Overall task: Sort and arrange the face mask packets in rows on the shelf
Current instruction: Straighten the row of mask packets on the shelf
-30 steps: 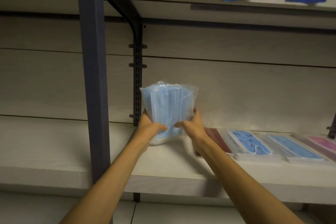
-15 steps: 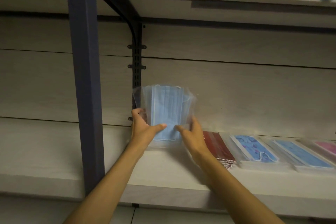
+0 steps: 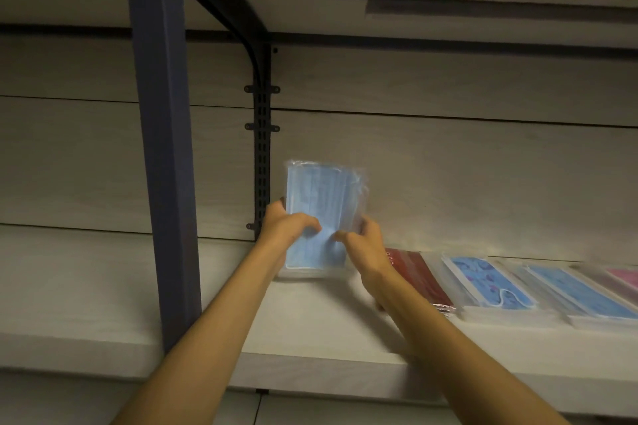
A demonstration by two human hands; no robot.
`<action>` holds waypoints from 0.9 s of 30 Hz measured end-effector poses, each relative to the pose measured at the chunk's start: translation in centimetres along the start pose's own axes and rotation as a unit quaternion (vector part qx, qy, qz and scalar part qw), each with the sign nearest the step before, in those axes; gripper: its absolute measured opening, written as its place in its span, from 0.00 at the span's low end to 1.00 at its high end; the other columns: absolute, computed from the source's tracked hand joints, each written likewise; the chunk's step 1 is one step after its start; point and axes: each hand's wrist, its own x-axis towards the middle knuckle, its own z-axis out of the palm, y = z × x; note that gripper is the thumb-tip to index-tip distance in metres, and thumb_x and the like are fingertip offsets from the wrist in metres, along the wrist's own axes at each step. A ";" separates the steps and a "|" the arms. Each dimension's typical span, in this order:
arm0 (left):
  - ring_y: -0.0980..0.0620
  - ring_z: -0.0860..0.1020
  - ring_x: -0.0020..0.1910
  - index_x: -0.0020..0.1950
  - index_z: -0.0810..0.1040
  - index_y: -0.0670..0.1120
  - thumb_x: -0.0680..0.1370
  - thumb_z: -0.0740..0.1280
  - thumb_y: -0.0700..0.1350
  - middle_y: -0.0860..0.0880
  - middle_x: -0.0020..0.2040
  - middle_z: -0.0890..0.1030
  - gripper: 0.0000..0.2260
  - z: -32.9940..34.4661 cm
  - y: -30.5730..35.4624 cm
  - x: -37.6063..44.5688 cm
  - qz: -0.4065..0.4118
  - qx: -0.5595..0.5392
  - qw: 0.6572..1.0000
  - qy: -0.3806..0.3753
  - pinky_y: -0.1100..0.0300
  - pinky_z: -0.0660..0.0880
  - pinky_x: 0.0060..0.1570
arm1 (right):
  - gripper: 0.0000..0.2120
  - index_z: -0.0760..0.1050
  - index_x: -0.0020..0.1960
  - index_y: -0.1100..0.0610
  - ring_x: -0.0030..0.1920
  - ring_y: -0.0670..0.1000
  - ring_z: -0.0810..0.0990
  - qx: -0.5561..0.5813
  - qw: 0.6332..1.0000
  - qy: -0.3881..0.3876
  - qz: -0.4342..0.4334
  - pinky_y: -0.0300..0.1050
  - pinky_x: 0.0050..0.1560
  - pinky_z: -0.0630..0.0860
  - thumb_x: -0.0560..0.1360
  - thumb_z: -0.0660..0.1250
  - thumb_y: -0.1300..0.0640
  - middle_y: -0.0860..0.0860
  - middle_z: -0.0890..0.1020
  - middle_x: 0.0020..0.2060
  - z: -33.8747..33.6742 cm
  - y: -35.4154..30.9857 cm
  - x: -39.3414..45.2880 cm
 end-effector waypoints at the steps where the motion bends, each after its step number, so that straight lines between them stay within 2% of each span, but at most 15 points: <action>1: 0.47 0.82 0.44 0.45 0.74 0.49 0.65 0.76 0.31 0.46 0.46 0.82 0.18 0.1 0.4 0.3 0.007 0.001 1.000 -0.002 0.53 0.80 0.41 | 0.21 0.75 0.61 0.53 0.49 0.47 0.82 0.004 1.000 0.001 -0.004 0.44 0.48 0.81 0.71 0.68 0.69 0.49 0.83 0.52 0.1 -0.2 0.5; 3: 0.47 0.82 0.46 0.49 0.76 0.48 0.64 0.76 0.32 0.46 0.48 0.82 0.19 0.2 0.3 0.8 0.016 0.014 1.000 -0.006 0.51 0.81 0.45 | 0.23 0.74 0.63 0.53 0.50 0.46 0.82 0.009 1.000 -0.002 -0.005 0.43 0.48 0.80 0.71 0.68 0.69 0.48 0.82 0.52 0.1 -0.2 1.1; 6: 0.46 0.82 0.48 0.58 0.76 0.46 0.62 0.78 0.35 0.45 0.50 0.83 0.26 0.2 -0.9 0.9 0.003 0.028 1.000 -0.006 0.46 0.82 0.49 | 0.23 0.72 0.64 0.54 0.49 0.47 0.81 -0.002 1.000 -0.008 0.011 0.43 0.47 0.80 0.72 0.69 0.67 0.50 0.82 0.55 0.1 0.5 1.4; 11: 0.45 0.80 0.53 0.65 0.71 0.48 0.58 0.76 0.41 0.47 0.56 0.79 0.36 -0.2 -2.1 0.5 -0.034 0.014 0.999 -0.010 0.44 0.79 0.54 | 0.21 0.70 0.63 0.53 0.47 0.43 0.79 -0.003 0.999 -0.030 0.033 0.36 0.38 0.74 0.73 0.69 0.65 0.46 0.80 0.50 -0.4 1.4 1.4; 12: 0.44 0.79 0.53 0.64 0.71 0.47 0.59 0.75 0.40 0.46 0.56 0.79 0.34 -0.4 -2.1 0.4 -0.048 0.015 0.999 -0.014 0.46 0.79 0.55 | 0.20 0.72 0.63 0.54 0.47 0.45 0.80 -0.012 0.998 -0.037 0.041 0.37 0.37 0.75 0.72 0.69 0.66 0.48 0.81 0.50 -0.4 1.6 1.4; 15: 0.46 0.80 0.46 0.49 0.75 0.46 0.66 0.72 0.32 0.45 0.48 0.80 0.16 -0.7 -2.4 0.2 -0.063 0.023 0.998 -0.014 0.53 0.79 0.45 | 0.17 0.76 0.58 0.59 0.41 0.53 0.82 -0.055 0.997 -0.039 0.036 0.44 0.33 0.77 0.69 0.68 0.67 0.56 0.83 0.48 -0.2 2.3 1.3; 16: 0.47 0.80 0.44 0.48 0.75 0.45 0.67 0.72 0.30 0.46 0.45 0.80 0.15 -0.7 -2.5 0.3 -0.057 0.023 0.998 -0.009 0.55 0.79 0.42 | 0.16 0.76 0.56 0.59 0.41 0.54 0.83 -0.059 0.997 -0.032 0.024 0.46 0.34 0.78 0.69 0.68 0.67 0.56 0.83 0.47 -0.2 2.4 1.2; 18: 0.49 0.80 0.43 0.54 0.76 0.44 0.67 0.72 0.29 0.47 0.45 0.80 0.19 -0.6 -2.5 0.5 -0.033 0.018 0.999 0.000 0.58 0.77 0.38 | 0.16 0.76 0.57 0.56 0.46 0.51 0.84 -0.053 0.998 -0.017 -0.004 0.47 0.43 0.82 0.70 0.68 0.67 0.52 0.84 0.48 -0.3 2.1 1.2; 20: 0.49 0.81 0.47 0.58 0.76 0.44 0.65 0.74 0.31 0.48 0.48 0.82 0.24 -0.4 -2.5 0.5 -0.019 0.018 1.000 -0.006 0.56 0.79 0.42 | 0.19 0.76 0.58 0.53 0.49 0.48 0.84 -0.035 0.999 -0.016 -0.020 0.47 0.49 0.82 0.71 0.68 0.68 0.48 0.84 0.49 -0.4 1.8 1.0; 23: 0.46 0.81 0.52 0.56 0.76 0.45 0.62 0.77 0.33 0.47 0.50 0.82 0.25 -0.3 -2.9 0.6 -0.043 0.047 0.998 -0.022 0.51 0.80 0.52 | 0.19 0.77 0.57 0.53 0.48 0.51 0.85 -0.043 0.998 -0.048 -0.012 0.45 0.44 0.82 0.70 0.67 0.69 0.50 0.85 0.47 -0.4 2.0 0.8; 25: 0.45 0.80 0.50 0.52 0.74 0.46 0.64 0.76 0.31 0.48 0.47 0.80 0.22 -0.3 -3.0 0.6 -0.048 0.064 0.997 -0.017 0.52 0.79 0.50 | 0.16 0.78 0.54 0.54 0.46 0.55 0.85 -0.061 0.996 -0.061 0.004 0.44 0.38 0.80 0.69 0.67 0.68 0.52 0.85 0.45 -0.4 2.2 0.9; 27: 0.45 0.80 0.50 0.54 0.74 0.44 0.64 0.76 0.30 0.47 0.48 0.80 0.23 -0.4 -3.0 0.7 -0.042 0.057 0.997 -0.008 0.51 0.79 0.50 | 0.15 0.79 0.52 0.55 0.44 0.57 0.85 -0.068 0.996 -0.049 0.002 0.46 0.37 0.79 0.67 0.68 0.66 0.54 0.86 0.44 -0.3 2.3 1.0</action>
